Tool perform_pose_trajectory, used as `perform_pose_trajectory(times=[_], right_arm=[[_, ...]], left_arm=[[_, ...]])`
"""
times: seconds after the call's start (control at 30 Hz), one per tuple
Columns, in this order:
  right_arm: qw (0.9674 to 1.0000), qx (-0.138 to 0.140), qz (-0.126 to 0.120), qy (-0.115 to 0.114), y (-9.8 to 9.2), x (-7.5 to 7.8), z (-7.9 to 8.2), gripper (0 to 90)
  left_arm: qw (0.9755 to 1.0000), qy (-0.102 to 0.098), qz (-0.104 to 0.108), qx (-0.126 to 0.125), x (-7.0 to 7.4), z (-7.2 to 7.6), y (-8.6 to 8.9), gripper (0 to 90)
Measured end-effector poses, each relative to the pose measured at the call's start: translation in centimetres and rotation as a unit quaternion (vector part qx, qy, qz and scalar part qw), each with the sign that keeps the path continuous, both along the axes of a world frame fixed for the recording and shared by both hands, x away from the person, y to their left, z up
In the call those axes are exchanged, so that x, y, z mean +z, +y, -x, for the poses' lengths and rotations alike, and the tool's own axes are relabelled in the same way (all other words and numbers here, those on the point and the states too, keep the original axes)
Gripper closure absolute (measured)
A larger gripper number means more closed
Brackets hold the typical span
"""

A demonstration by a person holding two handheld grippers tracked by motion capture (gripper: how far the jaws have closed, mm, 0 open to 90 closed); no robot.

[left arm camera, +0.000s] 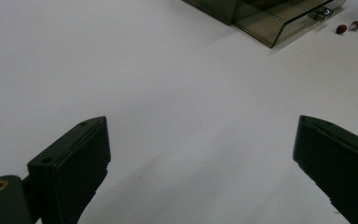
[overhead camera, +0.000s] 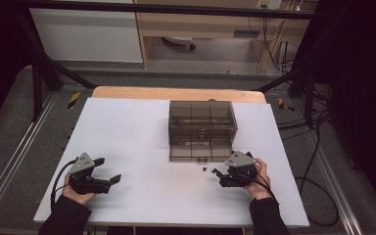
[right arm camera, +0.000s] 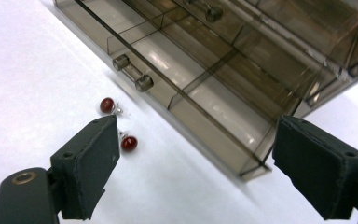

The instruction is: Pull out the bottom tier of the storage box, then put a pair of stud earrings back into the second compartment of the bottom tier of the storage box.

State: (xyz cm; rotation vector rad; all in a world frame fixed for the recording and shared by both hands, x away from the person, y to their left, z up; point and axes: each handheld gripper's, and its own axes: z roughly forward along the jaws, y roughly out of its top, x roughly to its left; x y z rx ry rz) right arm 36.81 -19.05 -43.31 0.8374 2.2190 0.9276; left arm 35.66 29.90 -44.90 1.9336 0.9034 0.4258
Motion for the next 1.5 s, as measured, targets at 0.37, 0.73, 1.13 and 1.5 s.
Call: perform_pose_trajectory(times=[0.37, 0.73, 1.13, 1.5], right_arm=[[0.9973, -0.007, -0.062, 0.039, -1.7, -0.9, 0.6, 10.8], [0.9922, 0.008, -0.099, 0.074, -1.5, -0.8, 0.8, 7.0], [0.9893, 0.008, -0.110, 0.096, -1.4, -0.8, 0.5, 6.8], [0.9877, 0.021, -0.114, 0.105, -0.9, -0.7, 0.5, 4.1]], left_arm=[[1.0000, 0.001, 0.000, -0.001, 0.0, 0.0, 0.0, 4.1], [1.0000, 0.001, 0.000, -0.001, -0.1, 0.0, 0.1, 4.1], [1.0000, 0.002, 0.000, -0.002, -0.1, 0.0, 0.1, 4.1], [1.0000, 0.002, 0.000, -0.003, -0.1, 0.0, 0.0, 4.1]])
